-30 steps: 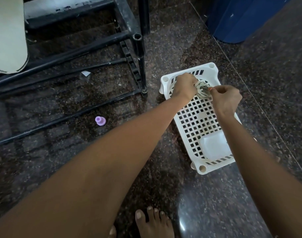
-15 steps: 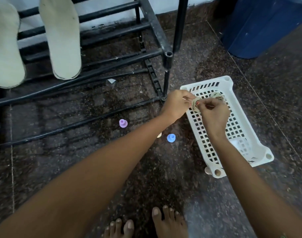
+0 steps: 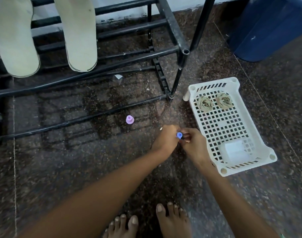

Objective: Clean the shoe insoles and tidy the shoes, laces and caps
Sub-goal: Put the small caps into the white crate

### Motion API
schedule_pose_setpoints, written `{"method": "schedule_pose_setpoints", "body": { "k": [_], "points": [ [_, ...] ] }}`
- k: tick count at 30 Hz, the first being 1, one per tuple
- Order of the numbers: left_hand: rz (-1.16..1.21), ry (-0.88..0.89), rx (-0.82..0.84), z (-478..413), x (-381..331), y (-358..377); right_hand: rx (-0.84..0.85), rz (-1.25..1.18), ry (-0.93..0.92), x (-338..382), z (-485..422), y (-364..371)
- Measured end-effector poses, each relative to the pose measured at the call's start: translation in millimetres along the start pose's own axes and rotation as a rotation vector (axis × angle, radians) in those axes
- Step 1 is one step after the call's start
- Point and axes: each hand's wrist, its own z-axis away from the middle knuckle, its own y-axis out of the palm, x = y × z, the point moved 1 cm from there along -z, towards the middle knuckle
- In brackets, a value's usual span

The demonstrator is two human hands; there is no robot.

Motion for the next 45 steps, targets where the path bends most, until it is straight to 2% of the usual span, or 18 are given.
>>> {"method": "schedule_pose_setpoints", "body": {
  "k": [8,12,20,27,36,45],
  "points": [
    [-0.121,-0.04,-0.037,-6.5,0.6,9.0,0.016,0.007,0.026,-8.2,-1.9,2.9],
    [-0.075,-0.05,-0.051,-6.1,-1.9,8.7,0.016,0.028,0.01,-5.5,-4.5,-3.4],
    [0.137,0.06,-0.118,-13.3,-50.6,-2.9,-0.166,-0.049,-0.056,5.5,-12.8,-45.9],
    [0.137,0.106,-0.079,-41.9,-78.1,18.8,-0.248,-0.039,-0.027,-9.9,-31.8,-72.7],
    [0.033,0.079,-0.062,-58.7,-75.7,38.9,-0.211,-0.006,-0.009,-24.1,-46.6,-74.5],
    [0.044,0.076,-0.046,-56.3,-71.8,37.6,-0.147,-0.013,0.031,-24.4,-47.4,-78.7]
  ]
}}
